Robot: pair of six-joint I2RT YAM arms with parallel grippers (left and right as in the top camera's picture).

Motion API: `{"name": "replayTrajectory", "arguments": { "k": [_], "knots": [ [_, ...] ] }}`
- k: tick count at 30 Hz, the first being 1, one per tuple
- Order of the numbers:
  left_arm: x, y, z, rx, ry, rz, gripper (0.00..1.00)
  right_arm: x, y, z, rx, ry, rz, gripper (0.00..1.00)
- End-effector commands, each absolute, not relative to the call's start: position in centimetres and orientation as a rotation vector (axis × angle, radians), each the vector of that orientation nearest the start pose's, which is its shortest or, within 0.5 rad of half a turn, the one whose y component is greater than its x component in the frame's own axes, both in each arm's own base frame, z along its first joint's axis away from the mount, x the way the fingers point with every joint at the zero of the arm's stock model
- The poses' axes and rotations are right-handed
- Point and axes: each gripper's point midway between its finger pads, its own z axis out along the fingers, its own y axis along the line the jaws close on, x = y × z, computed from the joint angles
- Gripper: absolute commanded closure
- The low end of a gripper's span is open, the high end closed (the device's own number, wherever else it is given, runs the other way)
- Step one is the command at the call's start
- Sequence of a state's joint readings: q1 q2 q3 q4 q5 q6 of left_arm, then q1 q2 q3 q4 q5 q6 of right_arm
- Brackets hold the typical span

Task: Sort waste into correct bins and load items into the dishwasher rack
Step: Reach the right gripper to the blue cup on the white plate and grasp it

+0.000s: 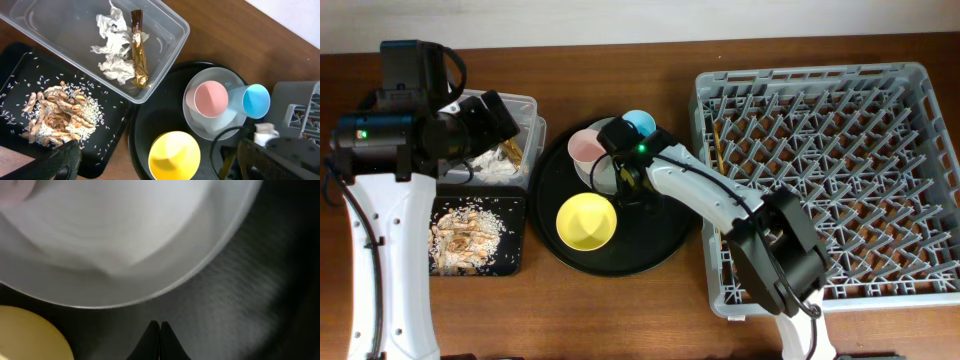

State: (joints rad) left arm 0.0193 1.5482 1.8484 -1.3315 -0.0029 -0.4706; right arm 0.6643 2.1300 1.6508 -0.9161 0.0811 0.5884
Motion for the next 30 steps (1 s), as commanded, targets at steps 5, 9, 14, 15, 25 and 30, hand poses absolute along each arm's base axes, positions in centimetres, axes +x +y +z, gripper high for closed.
{"name": "replayTrajectory", "arguments": {
  "k": [5,9,14,15,25,30],
  "knots": [
    [35.6,0.7,30.1,-0.610,2.523,-0.161,0.01,36.4,25.4,16.3,-0.155,2.695,0.184,0.82],
    [35.6,0.7,30.1,-0.610,2.523,-0.161,0.01,36.8,26.1,20.7,-0.536,2.498,0.192,0.76],
    [35.6,0.7,30.1,-0.610,2.523,-0.161,0.01,39.8,28.6,18.9,-0.961,2.294,0.142,0.68],
    [35.6,0.7,30.1,-0.610,2.523,-0.161,0.01,40.6,28.4,18.4,-0.944,2.297,0.140,0.68],
    [35.6,0.7,30.1,-0.610,2.523,-0.161,0.01,42.7,29.5,12.2,-1.060,2.329,0.266,0.68],
    [35.6,0.7,30.1,-0.610,2.523,-0.161,0.01,43.7,30.2,10.5,-1.059,2.316,0.267,0.63]
  ]
}}
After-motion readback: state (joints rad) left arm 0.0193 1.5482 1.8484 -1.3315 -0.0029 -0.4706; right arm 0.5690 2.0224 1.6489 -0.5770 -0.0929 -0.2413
